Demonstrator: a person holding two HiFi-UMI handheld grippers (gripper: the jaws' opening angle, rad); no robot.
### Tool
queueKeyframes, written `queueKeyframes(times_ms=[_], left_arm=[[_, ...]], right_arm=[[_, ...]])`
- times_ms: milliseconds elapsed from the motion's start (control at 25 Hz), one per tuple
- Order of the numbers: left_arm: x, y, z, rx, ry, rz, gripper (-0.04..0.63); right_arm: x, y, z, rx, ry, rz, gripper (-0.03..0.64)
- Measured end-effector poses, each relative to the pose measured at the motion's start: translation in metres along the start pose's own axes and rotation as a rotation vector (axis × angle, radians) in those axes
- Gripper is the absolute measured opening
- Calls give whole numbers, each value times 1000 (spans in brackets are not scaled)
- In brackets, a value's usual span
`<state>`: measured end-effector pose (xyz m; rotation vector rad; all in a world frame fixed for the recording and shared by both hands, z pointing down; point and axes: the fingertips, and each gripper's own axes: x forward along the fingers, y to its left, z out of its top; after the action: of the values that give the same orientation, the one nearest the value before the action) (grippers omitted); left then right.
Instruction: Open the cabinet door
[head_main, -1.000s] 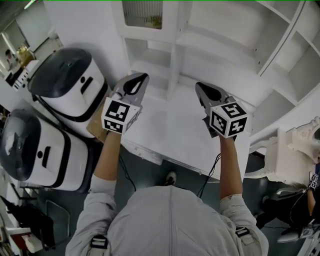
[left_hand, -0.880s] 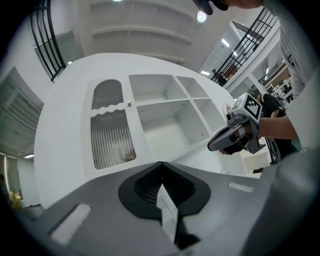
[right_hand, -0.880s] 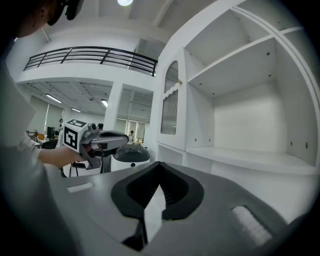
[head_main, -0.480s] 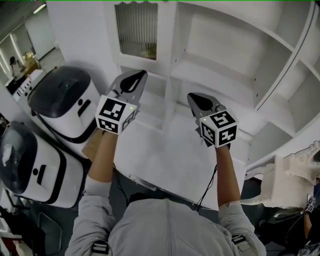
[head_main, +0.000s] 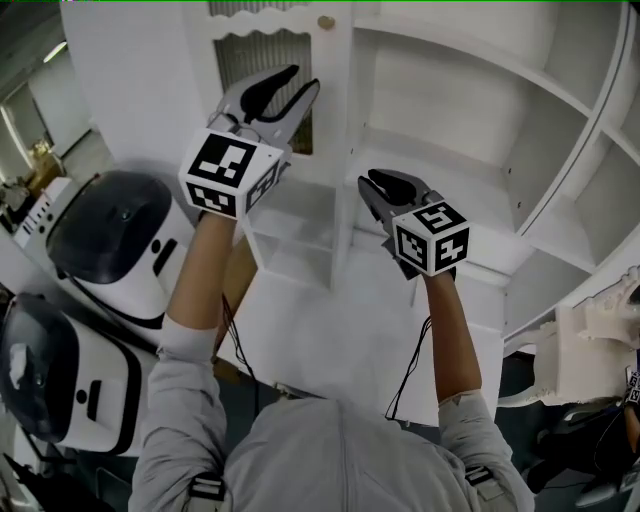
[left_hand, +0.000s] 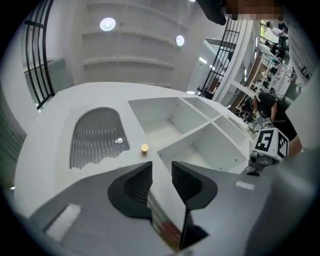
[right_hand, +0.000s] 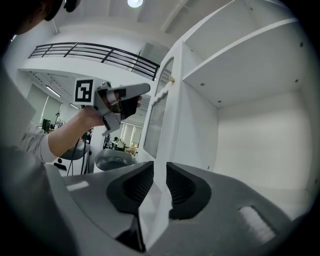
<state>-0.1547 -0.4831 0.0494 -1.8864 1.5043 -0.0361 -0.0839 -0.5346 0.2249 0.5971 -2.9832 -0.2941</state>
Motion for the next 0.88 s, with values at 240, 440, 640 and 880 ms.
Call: queueKeyframes(times_ms=[240, 440, 640, 880], left_arm=[[42, 25, 17, 42, -42, -55, 190], [60, 35, 23, 37, -78, -76, 190], [74, 38, 21, 27, -86, -62, 156], [77, 41, 20, 98, -102, -21, 121]], right_arm=[[27, 0, 10, 8, -8, -39, 101], [33, -1, 5, 21, -2, -90, 101], [32, -13, 3, 36, 0, -149, 101], [36, -13, 1, 34, 14, -165, 101]])
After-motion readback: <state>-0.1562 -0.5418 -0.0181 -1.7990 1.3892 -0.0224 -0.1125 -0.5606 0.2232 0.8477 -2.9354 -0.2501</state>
